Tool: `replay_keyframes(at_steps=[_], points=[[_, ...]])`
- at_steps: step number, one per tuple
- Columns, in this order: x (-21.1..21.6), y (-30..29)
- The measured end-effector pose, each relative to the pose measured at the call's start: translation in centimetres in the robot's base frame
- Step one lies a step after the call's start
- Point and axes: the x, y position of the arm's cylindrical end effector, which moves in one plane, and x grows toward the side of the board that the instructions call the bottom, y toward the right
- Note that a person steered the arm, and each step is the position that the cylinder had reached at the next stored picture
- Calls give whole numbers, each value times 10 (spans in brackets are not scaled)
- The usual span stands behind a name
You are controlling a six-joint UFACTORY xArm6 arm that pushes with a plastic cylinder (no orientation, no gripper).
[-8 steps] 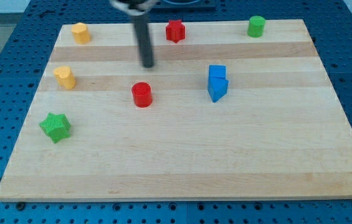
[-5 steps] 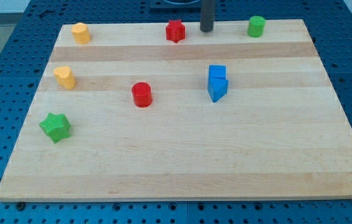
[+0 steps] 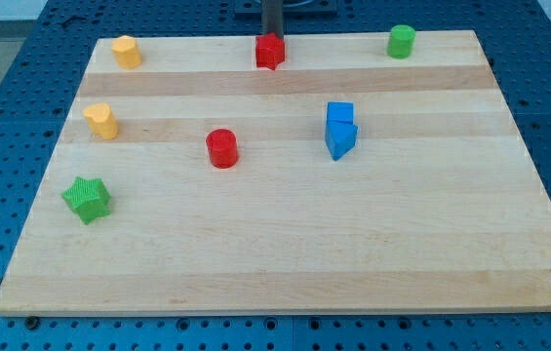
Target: Slide the red star to the center
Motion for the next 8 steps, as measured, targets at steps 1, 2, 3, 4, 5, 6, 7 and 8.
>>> replay_keyframes(at_steps=[1, 2, 3, 4, 5, 6, 7, 8], points=[[16, 0], [44, 0], [54, -20], [87, -28], [109, -28], [97, 5], [95, 47], [100, 29]])
